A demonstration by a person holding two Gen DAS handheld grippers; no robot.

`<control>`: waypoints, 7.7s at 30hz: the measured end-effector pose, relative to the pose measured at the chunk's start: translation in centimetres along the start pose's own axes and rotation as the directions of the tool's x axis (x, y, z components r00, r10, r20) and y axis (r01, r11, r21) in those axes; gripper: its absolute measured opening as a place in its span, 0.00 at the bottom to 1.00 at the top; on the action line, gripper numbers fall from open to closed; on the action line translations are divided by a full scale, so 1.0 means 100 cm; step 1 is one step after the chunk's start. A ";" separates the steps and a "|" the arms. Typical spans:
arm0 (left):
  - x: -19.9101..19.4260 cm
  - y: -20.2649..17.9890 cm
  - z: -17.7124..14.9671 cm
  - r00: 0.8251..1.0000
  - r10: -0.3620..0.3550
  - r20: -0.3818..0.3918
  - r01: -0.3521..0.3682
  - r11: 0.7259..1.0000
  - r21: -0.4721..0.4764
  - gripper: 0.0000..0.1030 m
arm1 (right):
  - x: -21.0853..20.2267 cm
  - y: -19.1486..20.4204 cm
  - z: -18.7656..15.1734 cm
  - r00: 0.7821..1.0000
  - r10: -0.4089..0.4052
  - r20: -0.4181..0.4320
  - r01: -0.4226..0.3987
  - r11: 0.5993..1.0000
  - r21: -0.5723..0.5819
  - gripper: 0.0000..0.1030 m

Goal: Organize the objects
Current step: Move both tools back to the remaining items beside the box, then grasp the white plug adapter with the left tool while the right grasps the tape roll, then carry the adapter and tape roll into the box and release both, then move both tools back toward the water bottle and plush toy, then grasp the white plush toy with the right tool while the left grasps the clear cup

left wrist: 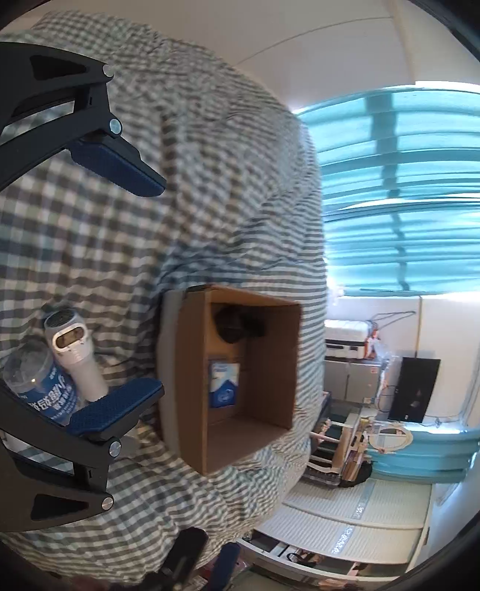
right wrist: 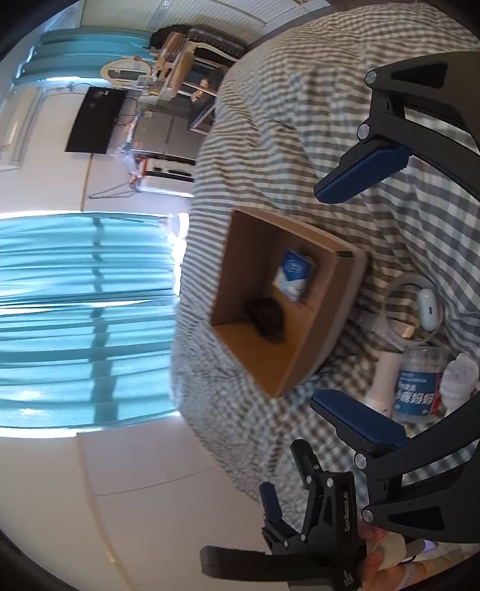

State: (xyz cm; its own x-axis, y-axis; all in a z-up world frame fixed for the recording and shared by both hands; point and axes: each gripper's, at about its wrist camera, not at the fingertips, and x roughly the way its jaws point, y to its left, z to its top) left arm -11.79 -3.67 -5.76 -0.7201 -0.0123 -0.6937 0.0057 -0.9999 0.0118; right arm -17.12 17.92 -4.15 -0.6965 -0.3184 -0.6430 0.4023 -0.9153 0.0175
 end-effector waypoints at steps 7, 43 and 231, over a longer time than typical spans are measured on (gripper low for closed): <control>0.028 -0.014 -0.033 0.995 -0.041 -0.095 0.040 0.999 -0.011 0.98 | 0.057 0.000 -0.045 0.987 0.018 -0.158 -0.016 1.000 0.012 0.98; 0.060 -0.044 -0.072 0.944 -0.181 -0.274 0.191 0.981 0.011 0.55 | 0.132 0.003 -0.080 0.901 0.066 -0.428 -0.045 0.997 0.060 0.99; 0.003 -0.063 -0.101 0.990 -0.012 -0.140 0.040 0.980 0.193 1.00 | -0.017 0.037 -0.109 0.996 -0.020 -0.086 0.028 0.995 0.096 0.75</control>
State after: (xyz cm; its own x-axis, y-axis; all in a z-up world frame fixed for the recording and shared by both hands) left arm -5.02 2.62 -13.28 -0.6156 -0.0006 -0.7881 -0.1567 -0.9800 0.1231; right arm -7.95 17.75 -11.29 -0.6506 -0.2781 -0.7067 0.3238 -0.9433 0.0731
